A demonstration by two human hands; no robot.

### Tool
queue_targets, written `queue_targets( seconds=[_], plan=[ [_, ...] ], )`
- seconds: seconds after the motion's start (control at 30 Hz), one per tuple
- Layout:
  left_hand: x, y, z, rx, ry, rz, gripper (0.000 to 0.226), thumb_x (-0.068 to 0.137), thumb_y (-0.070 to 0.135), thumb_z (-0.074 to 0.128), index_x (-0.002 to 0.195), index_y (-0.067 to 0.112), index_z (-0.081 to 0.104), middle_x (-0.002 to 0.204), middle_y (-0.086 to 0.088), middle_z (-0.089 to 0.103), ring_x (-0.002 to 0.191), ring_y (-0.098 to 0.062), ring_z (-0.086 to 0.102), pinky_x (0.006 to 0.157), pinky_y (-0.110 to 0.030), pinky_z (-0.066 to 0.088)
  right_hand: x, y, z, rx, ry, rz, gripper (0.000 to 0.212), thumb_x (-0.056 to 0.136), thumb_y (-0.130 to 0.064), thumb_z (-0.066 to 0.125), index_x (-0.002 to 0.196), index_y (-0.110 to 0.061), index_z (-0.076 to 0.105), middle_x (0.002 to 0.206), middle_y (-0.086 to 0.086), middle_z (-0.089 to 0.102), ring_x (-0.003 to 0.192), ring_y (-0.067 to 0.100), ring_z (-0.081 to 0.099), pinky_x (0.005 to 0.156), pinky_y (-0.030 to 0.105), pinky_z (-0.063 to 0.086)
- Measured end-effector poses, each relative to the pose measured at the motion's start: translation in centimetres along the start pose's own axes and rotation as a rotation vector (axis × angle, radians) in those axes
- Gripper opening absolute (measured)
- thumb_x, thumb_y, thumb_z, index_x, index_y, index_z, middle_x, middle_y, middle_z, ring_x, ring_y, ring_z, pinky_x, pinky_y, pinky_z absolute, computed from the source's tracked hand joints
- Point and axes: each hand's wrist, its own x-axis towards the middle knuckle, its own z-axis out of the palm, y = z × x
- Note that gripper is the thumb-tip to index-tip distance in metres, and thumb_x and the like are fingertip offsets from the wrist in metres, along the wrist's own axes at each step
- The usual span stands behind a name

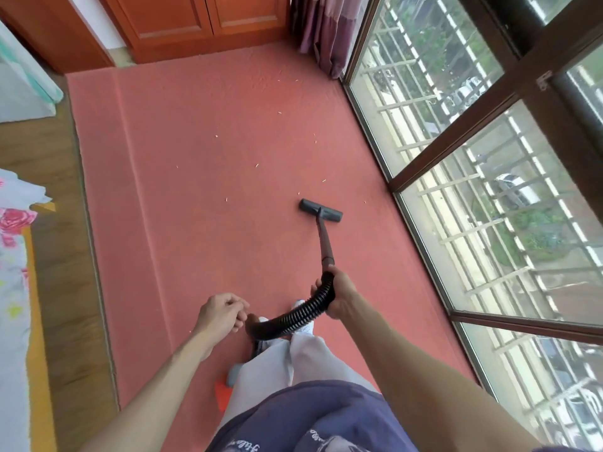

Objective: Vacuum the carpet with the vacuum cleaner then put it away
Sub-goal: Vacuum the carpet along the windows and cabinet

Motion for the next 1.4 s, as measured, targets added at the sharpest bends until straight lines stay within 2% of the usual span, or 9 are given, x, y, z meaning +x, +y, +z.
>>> queue_targets(
  seconds=[0.2,0.3,0.47,0.57,0.77,0.93,1.13,1.27,1.4],
  plan=[
    [0.5,3.5,1.9,0.039,-0.077,0.109,0.025,0.089,0.001,0.047,0.08,0.006,0.069,0.064,-0.007,0.065,0.057,-0.018,0.057,0.054,-0.026,0.048,-3.5,9.2,-4.0,0.089,0.062,0.022,0.027,0.097,-0.028,0.053,0.079,-0.008,0.047,0.052,0.008,0.039,0.045,0.021,0.039,0.046,0.026,0.039],
    [0.7,4.8,2.8,0.042,-0.098,0.138,0.023,0.088,0.002,0.048,0.079,0.006,0.07,0.063,-0.006,0.066,0.056,-0.018,0.057,0.057,-0.029,0.048,-3.6,10.3,-4.4,0.147,0.089,0.006,0.025,0.094,-0.027,0.053,0.079,-0.009,0.045,0.053,0.008,0.038,0.046,0.022,0.039,0.045,0.026,0.038],
    [-0.2,5.2,2.9,0.138,-0.116,0.144,0.022,0.088,0.003,0.047,0.081,0.005,0.069,0.064,-0.006,0.065,0.055,-0.017,0.056,0.054,-0.027,0.047,-1.9,4.6,-1.7,0.209,0.071,-0.06,0.017,0.097,-0.024,0.052,0.095,-0.01,0.045,0.056,0.008,0.041,0.042,0.02,0.043,0.041,0.023,0.044],
    [0.3,5.9,2.4,0.274,-0.148,0.147,0.022,0.086,0.003,0.047,0.077,0.008,0.067,0.062,-0.004,0.064,0.053,-0.018,0.055,0.054,-0.026,0.046,0.1,1.1,-0.3,0.173,0.075,-0.131,0.02,0.097,-0.025,0.051,0.107,-0.011,0.043,0.066,0.009,0.043,0.049,0.02,0.045,0.041,0.023,0.047],
    [0.3,9.4,4.5,0.317,-0.169,0.266,0.02,0.087,0.007,0.048,0.082,0.009,0.067,0.065,-0.002,0.065,0.055,-0.018,0.057,0.059,-0.026,0.05,-0.7,-3.1,1.2,0.174,0.049,-0.192,0.015,0.098,-0.022,0.053,0.094,-0.008,0.047,0.069,0.013,0.05,0.056,0.024,0.051,0.054,0.033,0.046],
    [0.5,9.0,7.0,0.307,-0.251,0.218,0.019,0.087,0.008,0.05,0.083,0.007,0.068,0.066,-0.004,0.066,0.054,-0.018,0.059,0.058,-0.028,0.051,-2.7,1.5,-0.8,0.244,-0.013,-0.098,0.021,0.095,-0.029,0.056,0.092,-0.01,0.046,0.062,0.009,0.045,0.05,0.021,0.047,0.053,0.03,0.044],
    [0.4,9.5,8.9,0.406,-0.383,0.158,0.02,0.089,0.009,0.049,0.083,0.009,0.067,0.07,-0.005,0.068,0.058,-0.018,0.06,0.052,-0.024,0.046,-3.2,5.1,-3.5,0.151,0.064,0.044,0.039,0.096,-0.04,0.053,0.067,-0.015,0.044,0.049,0.002,0.041,0.043,0.017,0.04,0.047,0.024,0.037],
    [1.1,11.8,10.4,0.457,-0.366,0.158,0.019,0.089,0.009,0.05,0.082,0.011,0.067,0.07,-0.003,0.067,0.058,-0.017,0.061,0.052,-0.024,0.048,-3.0,-0.7,-2.2,0.241,0.102,-0.007,0.037,0.098,-0.036,0.053,0.069,-0.013,0.046,0.043,0.001,0.043,0.047,0.017,0.039,0.048,0.027,0.035],
    [2.3,14.9,11.7,0.488,-0.257,0.145,0.018,0.089,0.01,0.05,0.079,0.013,0.065,0.064,-0.001,0.065,0.054,-0.016,0.059,0.054,-0.025,0.05,0.2,-8.1,-2.1,0.281,0.134,-0.042,0.032,0.097,-0.041,0.055,0.083,-0.013,0.045,0.058,0.007,0.045,0.049,0.02,0.044,0.049,0.028,0.041]
  ],
)
